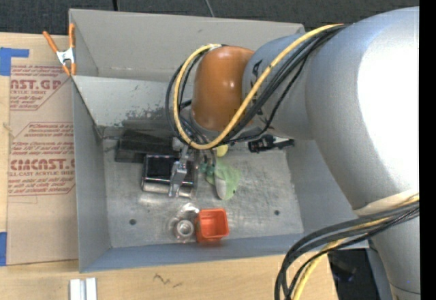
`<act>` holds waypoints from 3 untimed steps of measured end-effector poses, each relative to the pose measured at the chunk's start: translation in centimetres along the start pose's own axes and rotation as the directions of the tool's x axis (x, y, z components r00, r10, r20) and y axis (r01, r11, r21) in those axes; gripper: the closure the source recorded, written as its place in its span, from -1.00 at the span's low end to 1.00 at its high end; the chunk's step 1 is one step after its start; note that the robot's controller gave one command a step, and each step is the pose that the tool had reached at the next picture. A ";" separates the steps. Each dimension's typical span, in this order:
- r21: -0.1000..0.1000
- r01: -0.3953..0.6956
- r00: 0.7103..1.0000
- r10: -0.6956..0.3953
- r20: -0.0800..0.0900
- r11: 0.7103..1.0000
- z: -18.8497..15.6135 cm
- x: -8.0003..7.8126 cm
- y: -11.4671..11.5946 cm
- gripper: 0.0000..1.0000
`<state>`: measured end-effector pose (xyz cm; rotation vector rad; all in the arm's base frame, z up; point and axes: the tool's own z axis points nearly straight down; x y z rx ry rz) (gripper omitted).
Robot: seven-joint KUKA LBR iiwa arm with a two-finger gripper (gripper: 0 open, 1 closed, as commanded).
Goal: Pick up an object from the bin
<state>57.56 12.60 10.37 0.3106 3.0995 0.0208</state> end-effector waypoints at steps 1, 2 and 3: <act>0.000 0.000 1.000 0.000 0.000 1.000 0.0 0.0 0.0 1.00; 0.000 0.000 1.000 0.000 0.000 1.000 0.0 0.0 0.0 1.00; 0.000 0.000 1.000 0.000 0.000 1.000 0.0 0.0 0.0 1.00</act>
Offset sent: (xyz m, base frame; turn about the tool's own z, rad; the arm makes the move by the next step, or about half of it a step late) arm -0.0093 -0.0137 0.1006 -0.0215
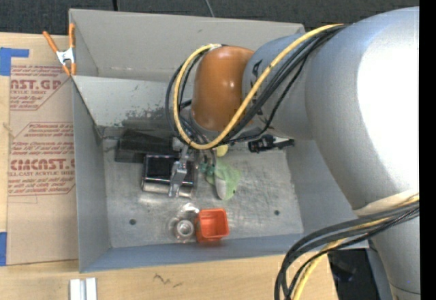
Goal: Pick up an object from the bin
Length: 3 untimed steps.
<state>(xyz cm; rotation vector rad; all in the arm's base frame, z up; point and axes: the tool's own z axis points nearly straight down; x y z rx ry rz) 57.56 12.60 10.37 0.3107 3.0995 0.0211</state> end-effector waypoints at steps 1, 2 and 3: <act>0.000 0.000 1.000 0.000 0.000 1.000 0.0 0.0 0.0 1.00; 0.000 0.000 1.000 0.000 0.000 1.000 0.0 0.0 0.0 1.00; 0.000 0.000 1.000 0.000 0.000 1.000 0.0 0.0 0.0 1.00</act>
Offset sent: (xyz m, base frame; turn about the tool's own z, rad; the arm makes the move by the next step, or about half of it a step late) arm 0.0021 -0.0003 0.1457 -0.0502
